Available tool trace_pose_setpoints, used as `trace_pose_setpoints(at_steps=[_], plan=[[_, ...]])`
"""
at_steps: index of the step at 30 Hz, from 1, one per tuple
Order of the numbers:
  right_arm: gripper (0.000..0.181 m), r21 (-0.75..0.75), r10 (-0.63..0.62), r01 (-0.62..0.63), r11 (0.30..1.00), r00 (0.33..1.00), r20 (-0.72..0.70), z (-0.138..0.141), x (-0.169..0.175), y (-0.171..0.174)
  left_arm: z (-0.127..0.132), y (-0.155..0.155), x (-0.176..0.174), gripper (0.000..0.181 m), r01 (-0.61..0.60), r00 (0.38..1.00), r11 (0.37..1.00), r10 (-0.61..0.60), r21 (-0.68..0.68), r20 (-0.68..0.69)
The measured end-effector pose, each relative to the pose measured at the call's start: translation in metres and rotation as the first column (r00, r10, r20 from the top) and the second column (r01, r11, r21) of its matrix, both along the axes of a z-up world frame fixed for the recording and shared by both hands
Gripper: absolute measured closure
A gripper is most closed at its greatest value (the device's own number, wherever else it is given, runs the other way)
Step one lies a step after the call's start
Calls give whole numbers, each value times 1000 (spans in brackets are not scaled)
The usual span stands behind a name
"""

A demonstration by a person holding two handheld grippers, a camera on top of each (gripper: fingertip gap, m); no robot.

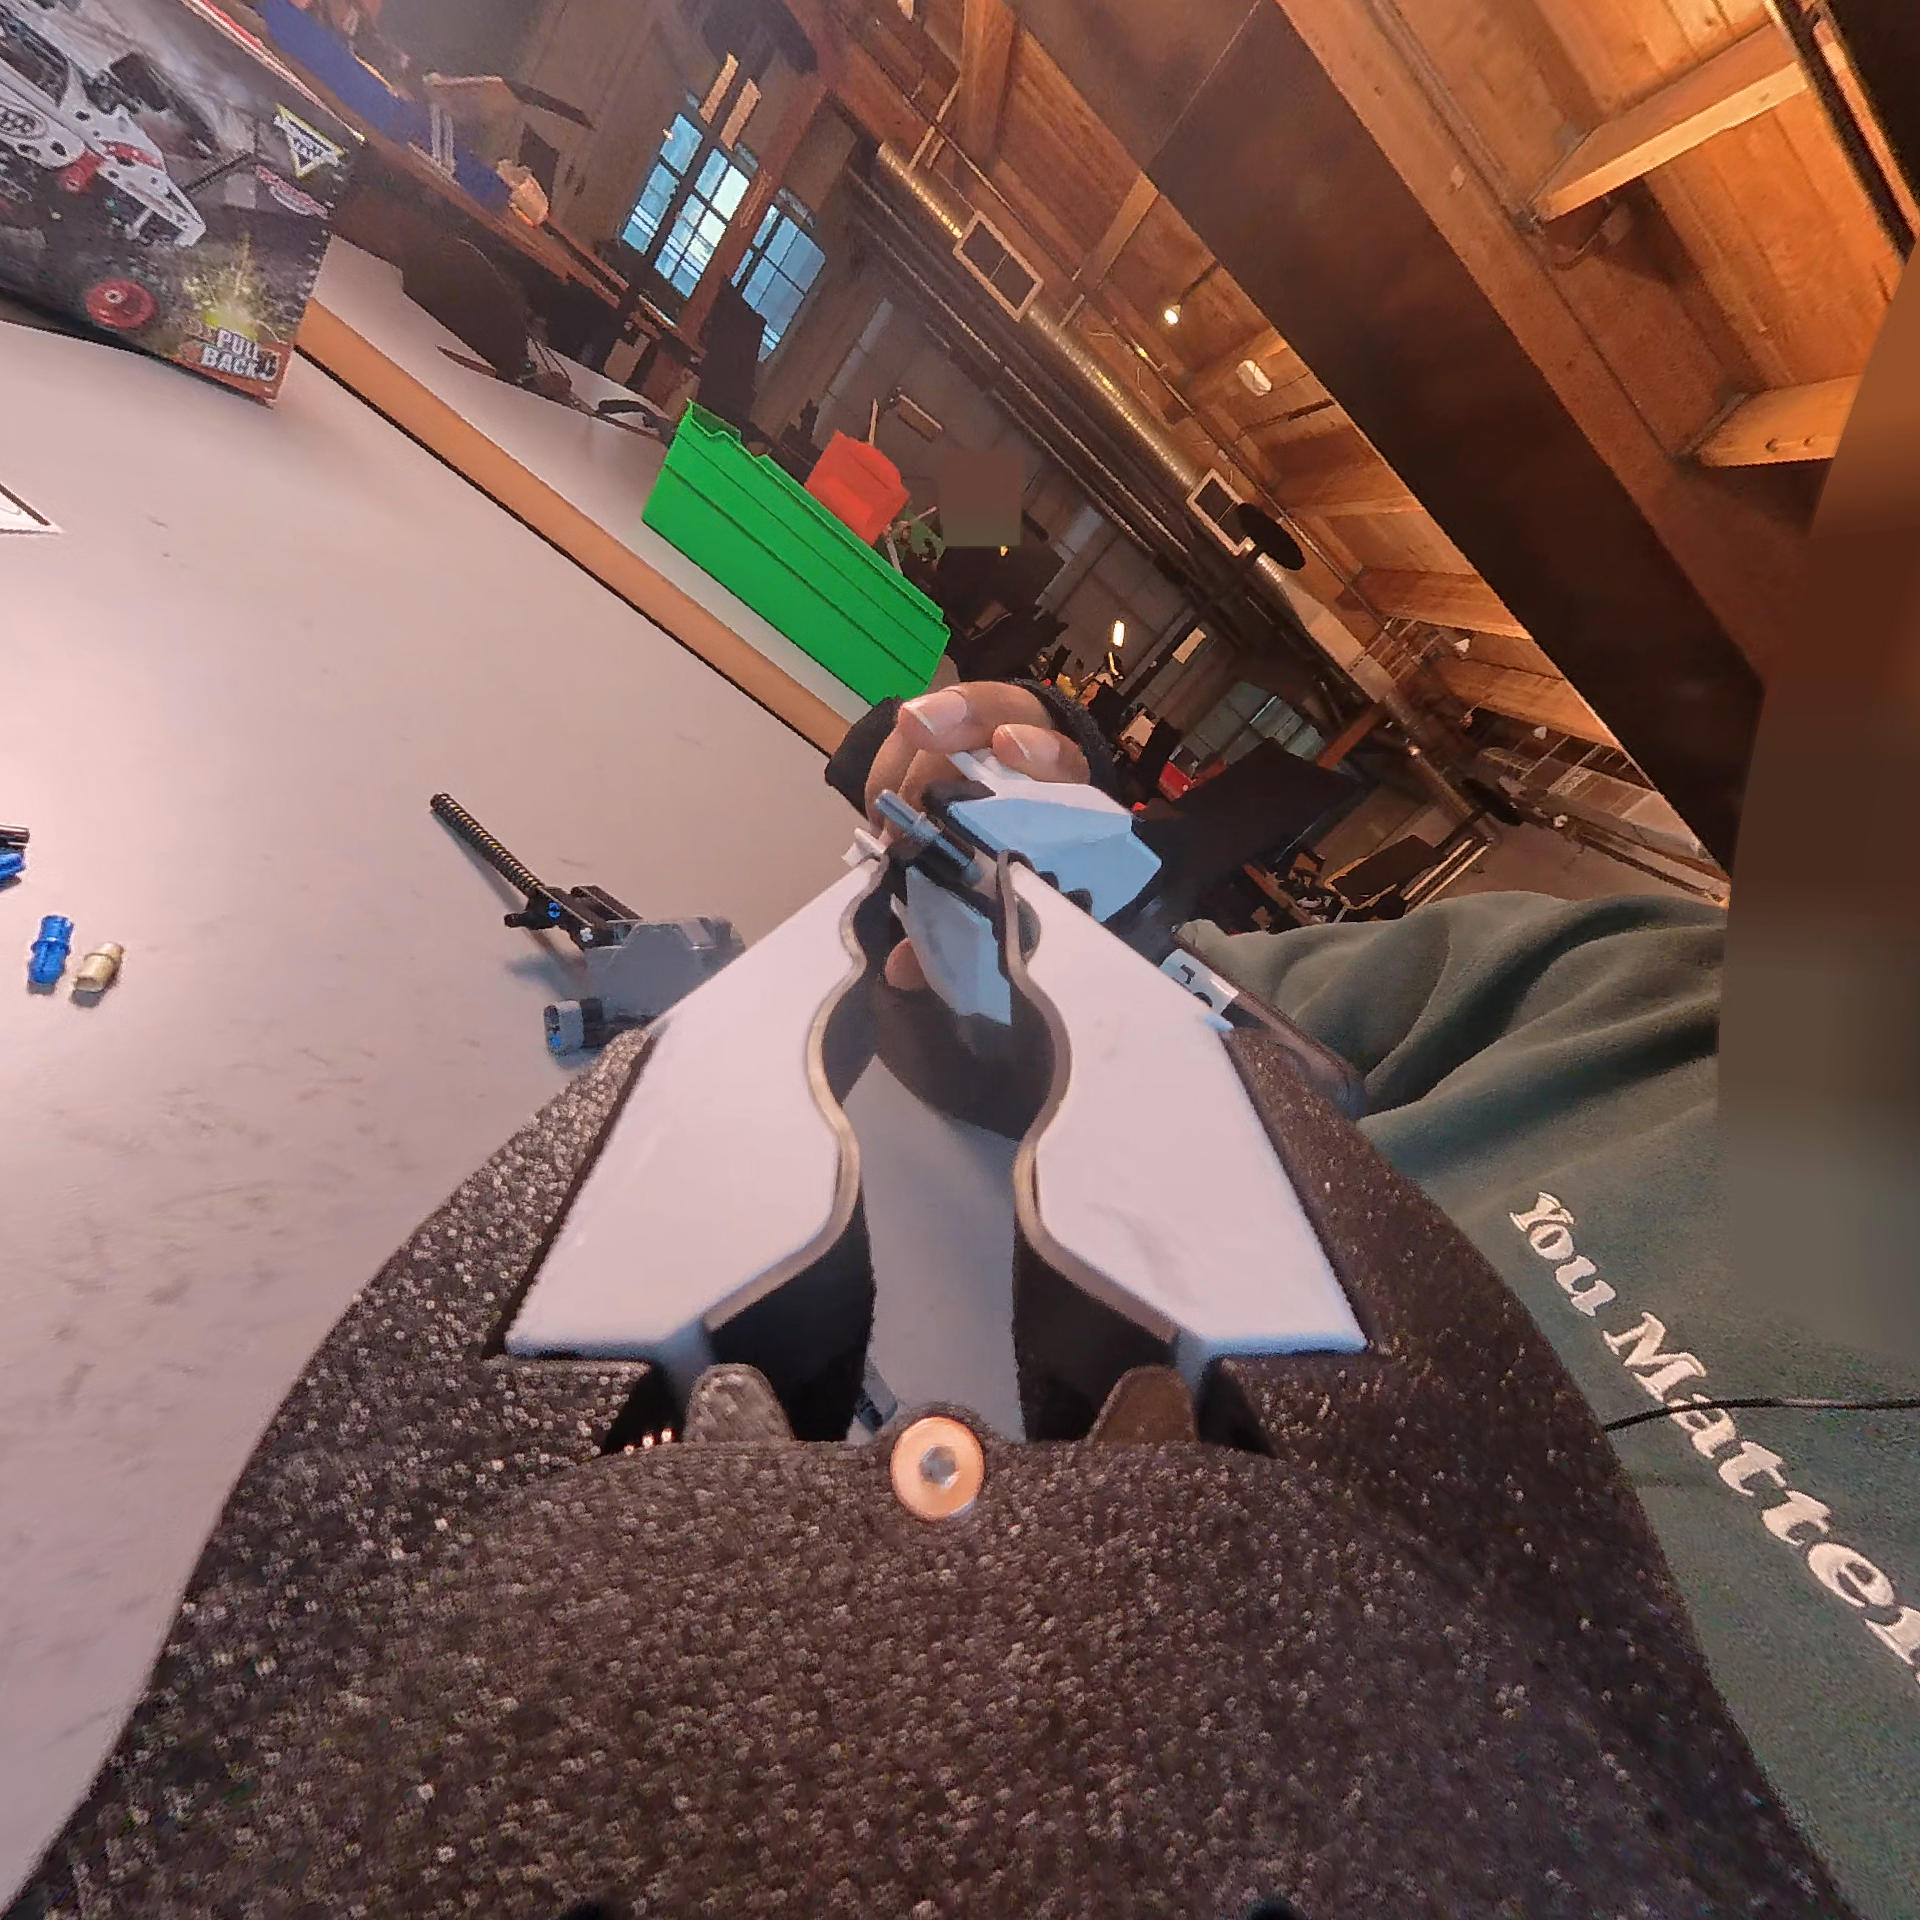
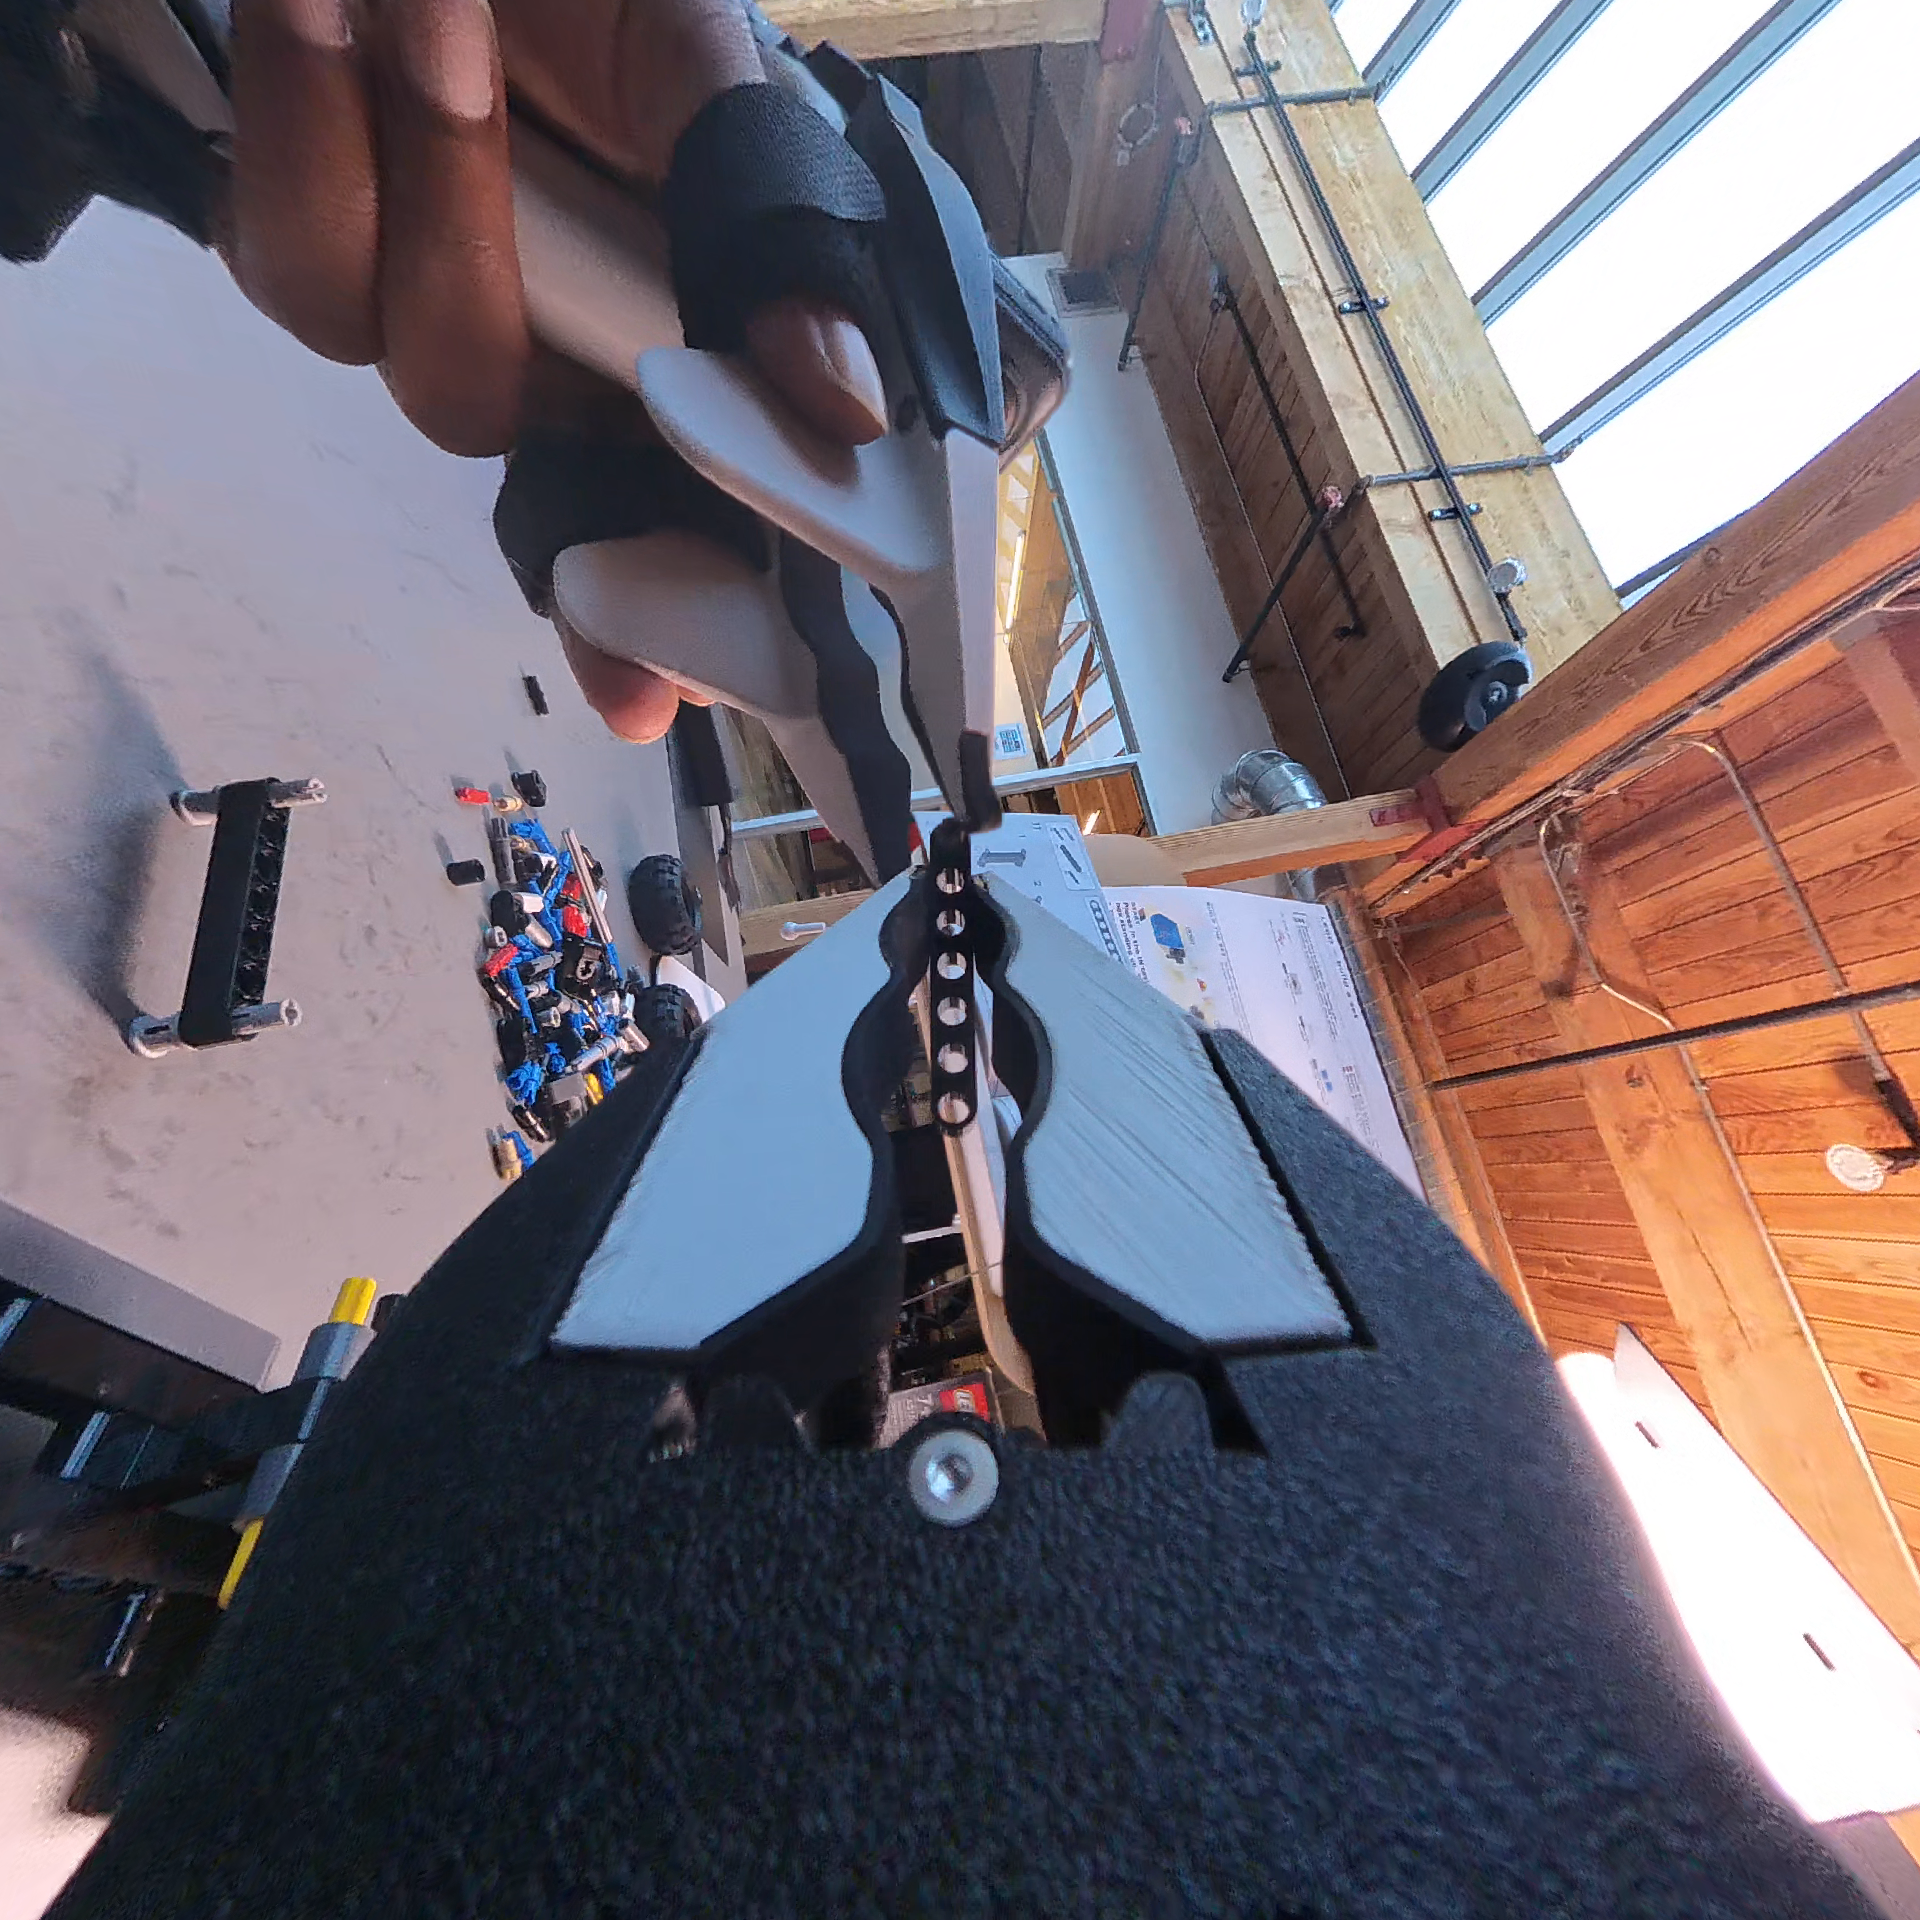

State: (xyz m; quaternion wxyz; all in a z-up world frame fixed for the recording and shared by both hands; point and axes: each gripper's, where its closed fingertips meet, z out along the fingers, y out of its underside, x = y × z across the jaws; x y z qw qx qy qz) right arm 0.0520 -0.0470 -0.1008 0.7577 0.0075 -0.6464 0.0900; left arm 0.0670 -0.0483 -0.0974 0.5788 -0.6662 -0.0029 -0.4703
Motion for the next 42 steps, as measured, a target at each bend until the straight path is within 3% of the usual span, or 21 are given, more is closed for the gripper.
trace_pose_setpoints(at_steps=[7, 13, 15, 18, 21, 29, 37, 42], plan=[[176, -131, -17, 16, 991, 1000, -9, 13, 4, 19, 35, -16, -11, 154, 33, 983, 989, -58, 143, 175], [175, -244, 38, -36, 969, 999, 2, 23, 7, 10, 44, -22, -9, 154, 102, 945, 979, -151, 179, 291], [175, -343, 90, -79, 936, 996, 17, 29, 10, 6, 41, -22, -5, 154, 128, 942, 977, -173, 171, 288], [176, -553, 230, -144, 821, 969, 88, 33, 12, 1, 35, -21, 4, 154, 162, 946, 976, -196, 149, 257], [176, -650, 328, -158, 743, 933, 148, 30, 14, -2, 31, -21, 13, 154, 195, 950, 971, -222, 139, 219], [176, -555, 367, -189, 810, 902, 228, 18, 21, -10, 22, -19, 18, 157, 168, 979, 980, -178, 105, 101], [175, -544, 392, -206, 813, 885, 251, 18, 27, -13, 22, -19, 23, 160, 152, 984, 982, -161, 110, 81], [175, -537, 379, -187, 823, 885, 272, 15, 27, -10, 25, -19, 23, 149, 125, 988, 982, -136, 138, 69]])
